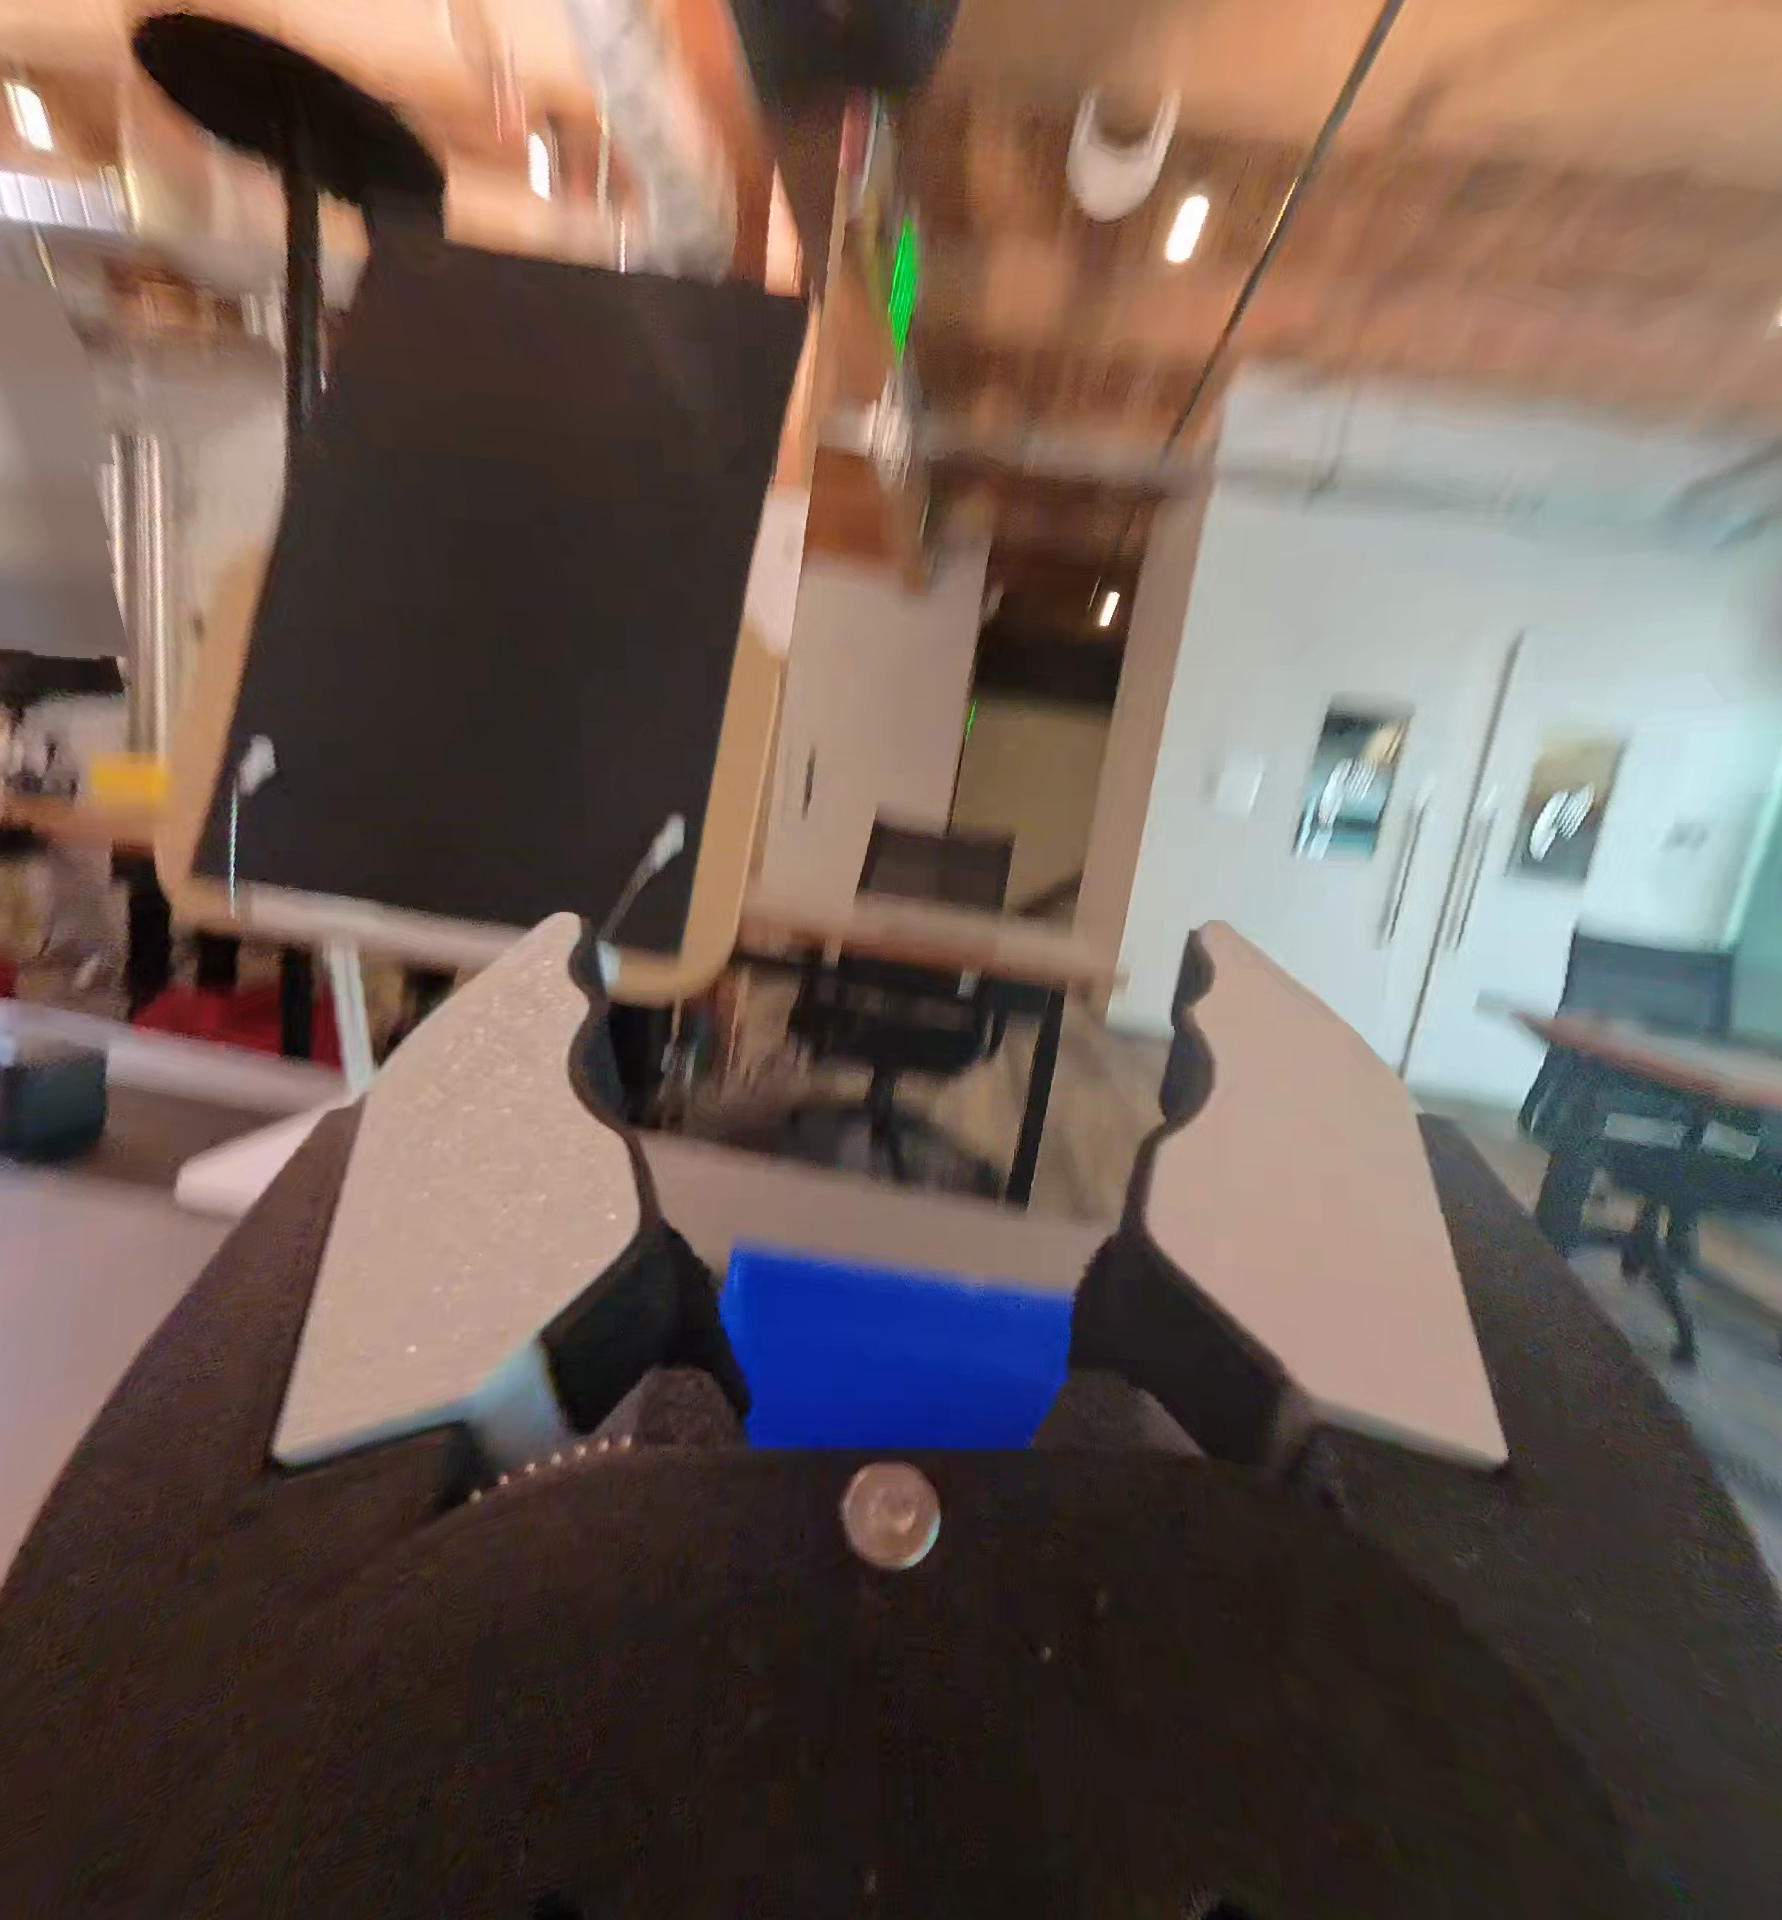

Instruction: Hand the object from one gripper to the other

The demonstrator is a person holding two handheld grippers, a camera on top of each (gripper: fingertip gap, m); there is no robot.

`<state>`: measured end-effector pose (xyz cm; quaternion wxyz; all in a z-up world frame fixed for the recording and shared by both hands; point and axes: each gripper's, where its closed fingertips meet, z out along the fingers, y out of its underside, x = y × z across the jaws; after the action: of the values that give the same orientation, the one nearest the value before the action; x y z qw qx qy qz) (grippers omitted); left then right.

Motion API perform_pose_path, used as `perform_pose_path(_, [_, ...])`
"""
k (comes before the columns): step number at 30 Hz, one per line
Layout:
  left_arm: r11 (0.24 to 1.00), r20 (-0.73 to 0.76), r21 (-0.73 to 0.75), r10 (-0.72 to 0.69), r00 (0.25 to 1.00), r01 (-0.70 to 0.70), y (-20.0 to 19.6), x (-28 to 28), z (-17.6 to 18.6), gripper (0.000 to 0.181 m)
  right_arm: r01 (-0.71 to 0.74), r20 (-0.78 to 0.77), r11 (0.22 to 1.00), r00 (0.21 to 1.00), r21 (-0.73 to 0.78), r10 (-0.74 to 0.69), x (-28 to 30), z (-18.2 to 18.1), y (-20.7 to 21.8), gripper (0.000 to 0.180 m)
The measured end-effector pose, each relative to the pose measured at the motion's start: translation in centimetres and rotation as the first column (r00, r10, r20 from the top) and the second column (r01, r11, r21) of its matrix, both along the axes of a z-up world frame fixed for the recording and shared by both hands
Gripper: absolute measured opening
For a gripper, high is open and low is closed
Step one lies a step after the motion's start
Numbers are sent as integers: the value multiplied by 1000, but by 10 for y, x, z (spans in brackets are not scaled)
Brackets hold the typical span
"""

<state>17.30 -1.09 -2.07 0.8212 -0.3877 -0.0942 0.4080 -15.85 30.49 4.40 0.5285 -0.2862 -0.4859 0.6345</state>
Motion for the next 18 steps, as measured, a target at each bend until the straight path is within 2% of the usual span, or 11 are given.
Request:
perform_pose_path(3, [1000,1,2,-2,1000,2,0,0,0,75,6,-288,999,957,-49,-20,43,47,-14,102])
perform_pose_path(6, [1000,4,8,-6,1000,6,-1,0,1,74,-40,-440,999,897,4,38,84,65,-48,96])
perform_pose_path(9, [1000,44,23,-12,999,11,-5,-3,5,72,-133,-437,985,884,112,169,105,49,-96,97])
perform_pose_path(12, [999,81,-27,42,996,-40,-18,-6,26,69,-218,-355,952,891,216,285,113,9,-139,97])
perform_pose_path(15, [959,172,-154,265,949,-239,-58,-33,50,64,-252,-304,896,877,366,371,123,-23,-176,97])
perform_pose_path(18, [872,345,-313,473,811,-376,-116,-81,52,64,-243,-257,832,875,499,410,129,-45,-204,97])
